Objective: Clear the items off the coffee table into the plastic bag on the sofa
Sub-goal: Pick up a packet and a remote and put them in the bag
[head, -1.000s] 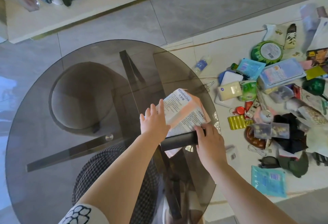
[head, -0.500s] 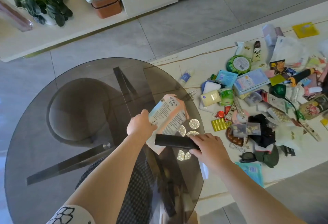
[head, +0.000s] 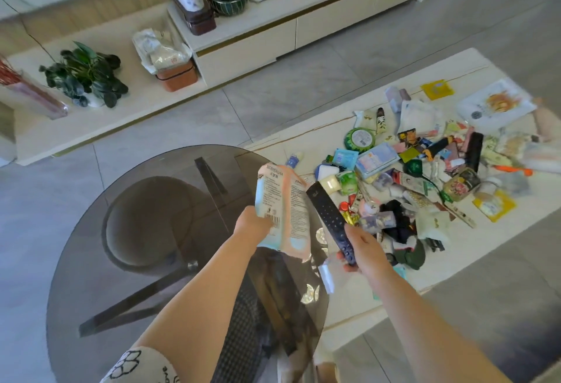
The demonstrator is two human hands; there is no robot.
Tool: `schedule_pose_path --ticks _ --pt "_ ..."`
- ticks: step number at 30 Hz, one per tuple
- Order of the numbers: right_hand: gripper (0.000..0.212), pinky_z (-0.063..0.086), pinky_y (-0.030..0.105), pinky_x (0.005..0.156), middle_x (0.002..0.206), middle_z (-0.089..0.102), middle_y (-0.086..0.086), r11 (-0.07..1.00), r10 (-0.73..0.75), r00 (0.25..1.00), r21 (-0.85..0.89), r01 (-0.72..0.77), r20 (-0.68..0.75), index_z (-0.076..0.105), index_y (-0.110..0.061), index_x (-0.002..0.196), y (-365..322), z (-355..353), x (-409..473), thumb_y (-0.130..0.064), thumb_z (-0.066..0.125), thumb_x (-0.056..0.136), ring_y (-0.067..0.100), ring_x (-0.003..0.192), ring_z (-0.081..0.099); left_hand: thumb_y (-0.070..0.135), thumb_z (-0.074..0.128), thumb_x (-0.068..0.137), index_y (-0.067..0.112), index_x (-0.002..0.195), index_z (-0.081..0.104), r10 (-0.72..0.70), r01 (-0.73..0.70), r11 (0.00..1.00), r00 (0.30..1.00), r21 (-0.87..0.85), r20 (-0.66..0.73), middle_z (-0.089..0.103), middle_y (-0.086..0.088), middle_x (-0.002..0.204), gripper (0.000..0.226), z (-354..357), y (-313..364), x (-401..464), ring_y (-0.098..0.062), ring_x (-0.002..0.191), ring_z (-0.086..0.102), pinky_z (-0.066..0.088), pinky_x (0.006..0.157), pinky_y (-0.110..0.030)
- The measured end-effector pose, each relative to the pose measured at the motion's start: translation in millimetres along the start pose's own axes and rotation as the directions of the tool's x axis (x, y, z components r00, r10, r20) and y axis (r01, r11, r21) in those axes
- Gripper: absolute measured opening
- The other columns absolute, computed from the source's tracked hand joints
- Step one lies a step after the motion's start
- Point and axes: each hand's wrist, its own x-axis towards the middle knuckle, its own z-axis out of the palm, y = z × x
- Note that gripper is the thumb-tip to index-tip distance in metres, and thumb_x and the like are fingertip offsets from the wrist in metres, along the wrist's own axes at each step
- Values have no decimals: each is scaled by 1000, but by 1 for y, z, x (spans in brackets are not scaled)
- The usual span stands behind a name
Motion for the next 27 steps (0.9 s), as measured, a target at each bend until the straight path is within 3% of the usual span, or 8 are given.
schedule_pose_path --ticks 3,7,11,15,19,22,24,27 --pt "20 44 21 40 78 58 9 988 -5 998 155 13 -55 52 -15 97 -12 -22 -36 -31 40 100 15 52 57 13 57 91 11 120 53 26 -25 999 999 -36 29 58 -4 107 29 3 20 -37 -21 93 53 45 78 -33" --pt "25 43 25 44 82 57 11 964 -3 992 264 37 -128 51 -12 110 -21 -62 -82 -30 37 101 18 59 56 12 61 88 10 121 54 79 -65 985 993 -159 84 62 -9 118 34 14 49 -85 -26 105 59 52 88 -39" --pt "26 44 25 46 76 58 11 921 12 974 383 77 -226 52 -14 101 -20 -109 -119 -34 36 101 18 59 55 10 57 91 12 121 50 92 -26 951 975 -309 200 61 -10 118 31 35 81 -133 -27 104 60 57 74 -43" --pt "25 47 20 39 81 59 8 845 70 952 525 103 -299 50 -14 104 -7 -164 -149 -34 36 101 15 62 55 8 57 91 9 121 52 143 -45 947 945 -317 294 62 -12 118 31 72 107 -180 -32 105 62 55 81 -53" --pt "26 44 17 36 87 59 9 769 92 938 622 147 -335 50 -10 115 12 -229 -183 -29 37 101 14 61 57 5 54 92 11 114 53 210 -106 950 913 -295 349 63 -11 108 23 124 132 -229 -30 96 62 54 82 -50" --pt "21 44 16 35 82 60 9 719 68 929 663 208 -365 54 -8 105 37 -283 -221 -21 38 99 14 55 61 7 55 92 10 113 55 254 -163 954 885 -253 390 64 -12 107 21 177 145 -275 -30 93 64 55 82 -51" --pt "20 46 18 36 82 63 9 714 68 923 665 219 -378 56 -10 97 43 -294 -226 -21 38 99 12 50 65 8 55 93 10 114 55 277 -180 948 875 -263 396 64 -12 105 21 190 149 -282 -27 85 64 55 72 -45" --pt "20 51 23 40 88 63 11 647 58 904 706 289 -423 54 -9 106 67 -337 -253 -21 39 100 18 60 68 14 57 93 7 121 54 315 -230 944 844 -237 433 66 -12 109 29 237 159 -316 -28 89 65 55 61 -37"
